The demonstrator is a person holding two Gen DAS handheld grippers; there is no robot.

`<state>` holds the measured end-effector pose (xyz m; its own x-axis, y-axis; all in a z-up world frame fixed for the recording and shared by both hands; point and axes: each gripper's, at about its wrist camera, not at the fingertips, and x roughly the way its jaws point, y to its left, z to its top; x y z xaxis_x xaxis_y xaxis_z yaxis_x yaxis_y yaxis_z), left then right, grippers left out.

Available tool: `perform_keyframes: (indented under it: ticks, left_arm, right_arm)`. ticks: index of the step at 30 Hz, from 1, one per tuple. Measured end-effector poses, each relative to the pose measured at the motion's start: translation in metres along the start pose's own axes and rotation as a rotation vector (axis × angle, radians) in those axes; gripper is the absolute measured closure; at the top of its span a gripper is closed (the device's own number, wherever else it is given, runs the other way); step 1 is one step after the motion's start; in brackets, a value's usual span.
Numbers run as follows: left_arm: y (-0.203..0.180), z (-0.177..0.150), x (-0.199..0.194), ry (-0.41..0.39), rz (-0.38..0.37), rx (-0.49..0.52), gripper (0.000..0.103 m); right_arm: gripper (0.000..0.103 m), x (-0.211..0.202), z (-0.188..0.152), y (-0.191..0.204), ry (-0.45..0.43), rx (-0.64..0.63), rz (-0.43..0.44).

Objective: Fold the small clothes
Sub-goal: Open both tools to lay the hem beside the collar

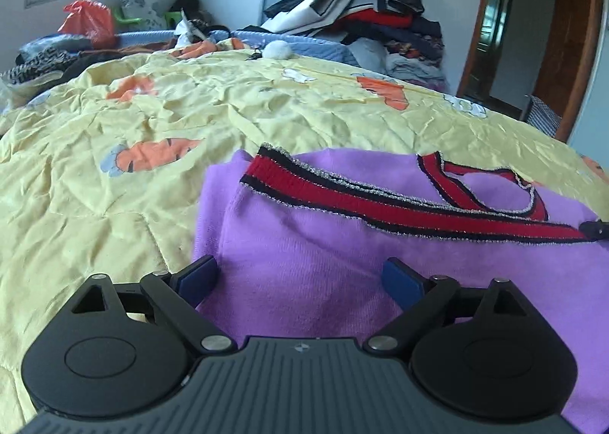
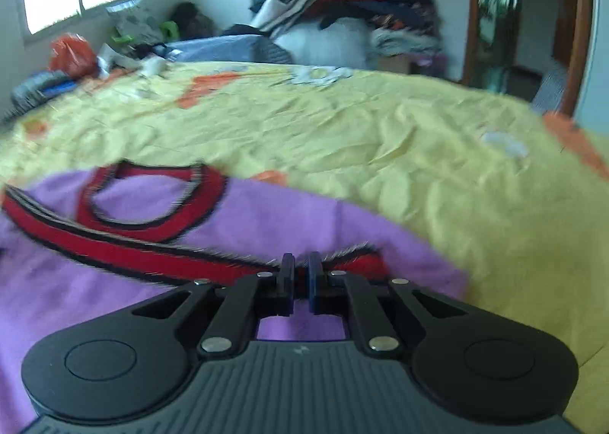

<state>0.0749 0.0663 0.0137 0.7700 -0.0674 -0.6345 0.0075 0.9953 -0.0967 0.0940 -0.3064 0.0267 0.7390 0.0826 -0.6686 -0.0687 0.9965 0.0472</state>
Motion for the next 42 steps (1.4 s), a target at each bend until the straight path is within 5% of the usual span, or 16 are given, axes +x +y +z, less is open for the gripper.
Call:
perform_keyframes:
  ticks: [6,8,9,10,13,19,28,36,42]
  left_arm:
    - [0.000,0.001,0.000,0.000,0.005,-0.002,0.008]
    - [0.000,0.001,0.000,0.000,0.005,-0.002,0.007]
    - [0.000,0.001,0.000,0.001,0.004,-0.002,0.007]
    - [0.000,0.001,-0.001,0.001,0.003,-0.003,0.007]
    - [0.000,0.001,-0.001,0.001,0.003,-0.003,0.007]
    - [0.000,0.001,-0.001,0.003,0.004,-0.002,0.007]
    - [-0.002,0.001,-0.001,0.014,0.015,0.018,0.005]
    - [0.011,-0.028,-0.064,-0.010,-0.067,0.015,0.008]
    - [0.001,-0.073,-0.087,0.024,-0.034,0.183,0.004]
  right_arm:
    - [0.093,0.000,0.011,0.007,0.020,-0.001,-0.069]
    - [0.067,-0.015,0.009,0.019,0.007,0.001,-0.049]
    - [0.016,-0.022,0.006,0.024,0.004,0.010,-0.038]
    - [0.000,-0.029,0.001,0.031,0.000,0.019,-0.027]
    - [0.000,-0.045,-0.014,0.049,-0.060,0.005,0.008]
    - [0.000,-0.033,-0.026,0.067,-0.031,-0.070,-0.133]
    - [0.000,-0.001,-0.011,0.014,0.028,0.091,-0.156]
    - [0.000,-0.071,-0.039,0.030,0.034,0.067,-0.116]
    - [0.000,-0.111,-0.098,0.042,0.048,0.037,-0.059]
